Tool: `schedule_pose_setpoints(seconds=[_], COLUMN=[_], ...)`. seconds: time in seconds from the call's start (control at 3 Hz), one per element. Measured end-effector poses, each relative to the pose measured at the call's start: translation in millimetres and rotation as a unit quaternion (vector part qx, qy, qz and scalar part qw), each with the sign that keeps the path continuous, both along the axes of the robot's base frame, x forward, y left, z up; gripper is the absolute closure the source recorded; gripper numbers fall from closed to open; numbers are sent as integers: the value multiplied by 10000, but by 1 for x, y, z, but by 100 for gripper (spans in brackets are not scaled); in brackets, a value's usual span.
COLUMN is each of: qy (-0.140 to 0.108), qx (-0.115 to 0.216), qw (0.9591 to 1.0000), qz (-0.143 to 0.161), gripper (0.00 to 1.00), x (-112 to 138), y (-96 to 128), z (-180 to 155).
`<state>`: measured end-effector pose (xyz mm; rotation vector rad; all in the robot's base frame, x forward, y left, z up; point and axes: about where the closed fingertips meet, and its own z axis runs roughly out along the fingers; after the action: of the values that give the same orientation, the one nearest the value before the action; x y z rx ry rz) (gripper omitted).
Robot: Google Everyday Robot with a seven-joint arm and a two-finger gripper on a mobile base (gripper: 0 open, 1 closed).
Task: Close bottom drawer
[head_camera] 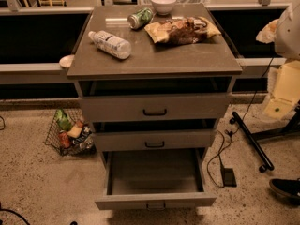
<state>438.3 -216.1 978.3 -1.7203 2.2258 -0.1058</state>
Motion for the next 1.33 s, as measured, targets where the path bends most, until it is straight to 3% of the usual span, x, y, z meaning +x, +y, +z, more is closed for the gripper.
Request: schedule_pose_setpoints(seconds=[0.33, 0.67, 1.0, 1.33], qy=[13, 229, 603, 786], qx=[-20, -348, -247, 356], qw=[10000, 9989, 9960, 9930], qz=[13, 224, 608, 810], gripper=[0, 0, 0, 0], x=[0, 5, 5, 8], y=[1, 10, 23, 43], z=[-2, -41, -120, -203])
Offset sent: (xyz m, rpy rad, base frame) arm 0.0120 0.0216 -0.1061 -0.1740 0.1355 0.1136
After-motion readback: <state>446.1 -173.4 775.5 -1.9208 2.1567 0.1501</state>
